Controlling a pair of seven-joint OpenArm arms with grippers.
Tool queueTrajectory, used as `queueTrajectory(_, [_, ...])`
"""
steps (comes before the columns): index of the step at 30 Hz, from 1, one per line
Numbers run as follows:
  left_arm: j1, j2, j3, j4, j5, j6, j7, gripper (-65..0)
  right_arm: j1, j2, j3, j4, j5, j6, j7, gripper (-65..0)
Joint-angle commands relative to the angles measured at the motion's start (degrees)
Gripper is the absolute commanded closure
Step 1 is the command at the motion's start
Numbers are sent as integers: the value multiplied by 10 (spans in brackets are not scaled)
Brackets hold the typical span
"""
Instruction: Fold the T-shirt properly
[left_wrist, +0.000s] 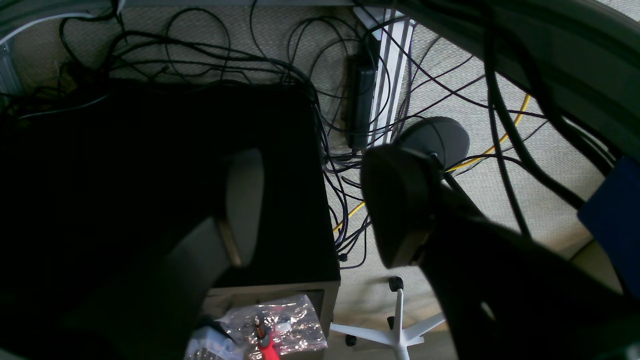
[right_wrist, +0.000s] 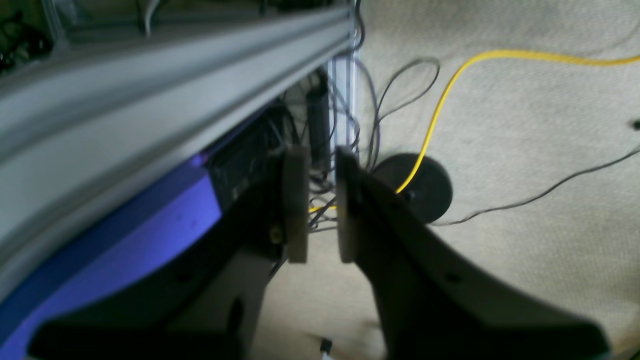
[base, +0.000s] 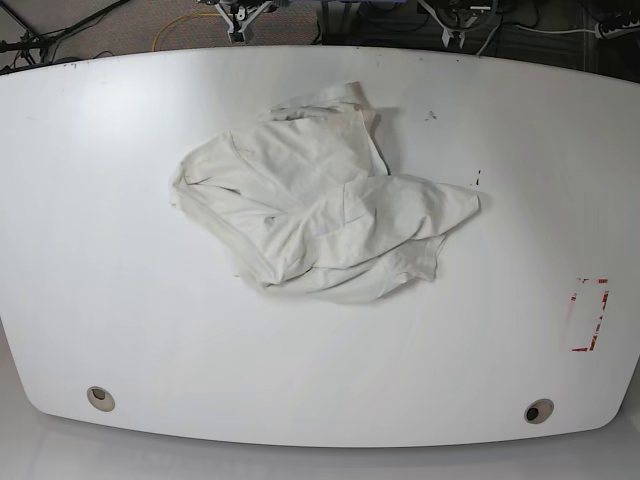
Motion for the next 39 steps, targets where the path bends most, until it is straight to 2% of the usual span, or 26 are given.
queueTrajectory(1, [1,-2,-2,2,-2,2,-6,-329,-14,5,2,13,4,-14,3,-87])
queueTrajectory(13, [0,-2,-3,3,-2,3,-7,-328,-15,5,1,16,5,-19,10,-89])
queueTrajectory(15, [-3,-3,-1,2,1,3,-8,-329,-17,5,8,24,5,-10,5,-86])
queueTrajectory(39, [-5,-2,-2,5,2,2,-11,-332,-40,1,10,68,4,-7,3,-82])
